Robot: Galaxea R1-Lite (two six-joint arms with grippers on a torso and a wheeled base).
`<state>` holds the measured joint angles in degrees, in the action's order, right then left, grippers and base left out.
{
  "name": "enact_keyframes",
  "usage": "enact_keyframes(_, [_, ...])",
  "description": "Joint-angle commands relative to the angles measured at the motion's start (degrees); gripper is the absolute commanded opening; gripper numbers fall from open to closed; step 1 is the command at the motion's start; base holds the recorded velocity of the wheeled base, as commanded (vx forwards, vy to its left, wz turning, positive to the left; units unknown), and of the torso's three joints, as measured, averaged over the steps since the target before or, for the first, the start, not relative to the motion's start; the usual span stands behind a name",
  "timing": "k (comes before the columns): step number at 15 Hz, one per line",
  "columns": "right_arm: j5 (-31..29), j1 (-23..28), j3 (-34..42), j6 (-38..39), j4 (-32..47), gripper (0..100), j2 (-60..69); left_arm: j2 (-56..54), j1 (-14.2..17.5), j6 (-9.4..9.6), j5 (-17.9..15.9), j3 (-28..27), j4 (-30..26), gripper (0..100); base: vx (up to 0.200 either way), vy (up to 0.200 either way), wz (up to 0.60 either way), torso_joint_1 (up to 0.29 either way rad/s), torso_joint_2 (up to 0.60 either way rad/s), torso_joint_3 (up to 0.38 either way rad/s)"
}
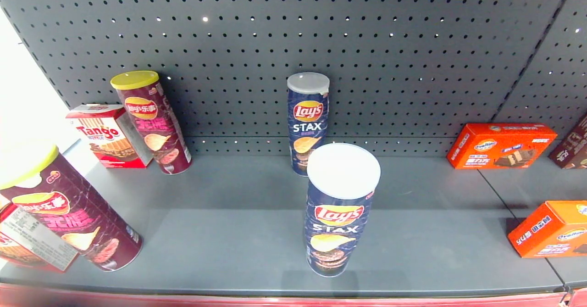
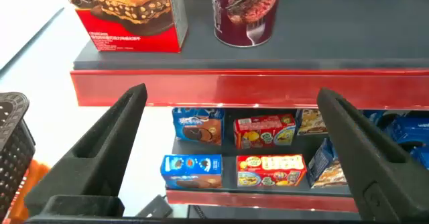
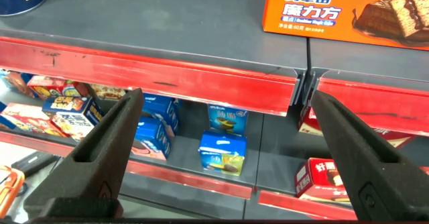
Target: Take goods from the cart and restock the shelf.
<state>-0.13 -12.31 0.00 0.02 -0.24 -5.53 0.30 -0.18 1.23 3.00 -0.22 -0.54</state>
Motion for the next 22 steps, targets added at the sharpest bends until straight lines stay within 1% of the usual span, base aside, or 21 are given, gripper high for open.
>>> enact_keyframes(1, [0.05,-0.08,0.0,-0.02,-0.02,100,-0.09,0.31,0.01,0.0,-0.01,-0.04,0.01,100,0.0,0.0,0.0,0.0,0.0,0.0])
enact_keyframes(2, [-0.04,-0.08,0.0,0.06,-0.02,100,-0.09,0.31,0.01,0.26,-0.27,0.04,0.01,100,0.0,0.0,0.0,0.0,0.0,0.0])
enact_keyframes(4, [-1.36,2.47,-0.18,-4.16,-0.11,100,-1.32,0.31,0.01,1.23,-1.07,0.04,0.01,100,0.0,0.0,0.0,0.0,0.0,0.0])
enact_keyframes(5, [-1.36,2.47,-0.18,-4.16,-0.11,100,-1.32,0.31,0.01,1.23,-1.07,0.04,0.01,100,0.0,0.0,0.0,0.0,0.0,0.0])
enact_keyframes(6, [-1.62,5.02,-3.16,-2.66,-0.11,100,-2.29,0.31,0.01,1.32,-1.15,0.04,0.1,100,0.0,0.0,0.0,0.0,0.0,0.0])
enact_keyframes(7, [-1.54,5.98,-14.06,-0.11,0.24,100,-9.58,0.31,0.01,1.32,-1.15,0.04,0.01,100,0.0,0.0,0.0,0.0,0.0,0.0])
enact_keyframes(8, [-1.36,5.81,-26.37,5.07,1.21,100,-24.44,0.31,0.01,1.41,-1.15,0.04,0.01,100,0.0,0.0,0.0,0.0,0.0,0.0])
enact_keyframes(9, [-1.01,5.46,-34.37,5.34,1.56,100,-30.68,0.31,0.01,1.41,-1.5,0.04,0.01,100,0.0,0.0,0.0,0.0,0.0,0.0])
enact_keyframes(10, [-0.31,3.79,-38.5,0.85,1.56,100,-36.65,0.31,-0.08,1.41,-2.3,0.04,0.01,100,0.0,0.0,0.0,0.0,0.0,0.0])
enact_keyframes(11, [0.84,1.06,-39.81,-1.87,0.24,100,-41.75,0.31,0.01,1.41,-2.38,0.04,0.01,100,0.0,0.0,0.0,0.0,0.0,0.0])
enact_keyframes(13, [1.8,-5.88,-40.69,-2.49,-2.31,100,-49.05,0.31,-0.08,1.41,-2.56,0.04,0.01,100,0.0,0.0,0.0,0.0,0.0,0.0])
enact_keyframes(15, [1.54,-11.59,-40.87,-2.57,-2.83,100,-54.06,0.31,-0.08,1.41,-2.65,0.04,0.01,100,0.0,0.0,0.0,0.0,0.0,0.0])
enact_keyframes(19, [1.28,-19.86,-39.11,-2.75,-2.83,100,-58.98,0.31,-0.08,1.14,-2.74,-0.04,-0.08,100,0.0,0.0,0.0,0.0,0.0,0.0])
enact_keyframes(20, [1.19,-21.96,-39.02,-2.75,-2.83,100,-60.21,0.31,0.01,1.14,-3.26,-0.04,-0.08,100,0.0,0.0,0.0,0.0,0.0,0.0])
enact_keyframes(22, [1.19,-23.81,-39.2,-2.84,-3.01,100,-61.97,0.31,0.01,1.14,-3.26,-0.04,-0.08,100,0.0,0.0,0.0,0.0,0.0,0.0])
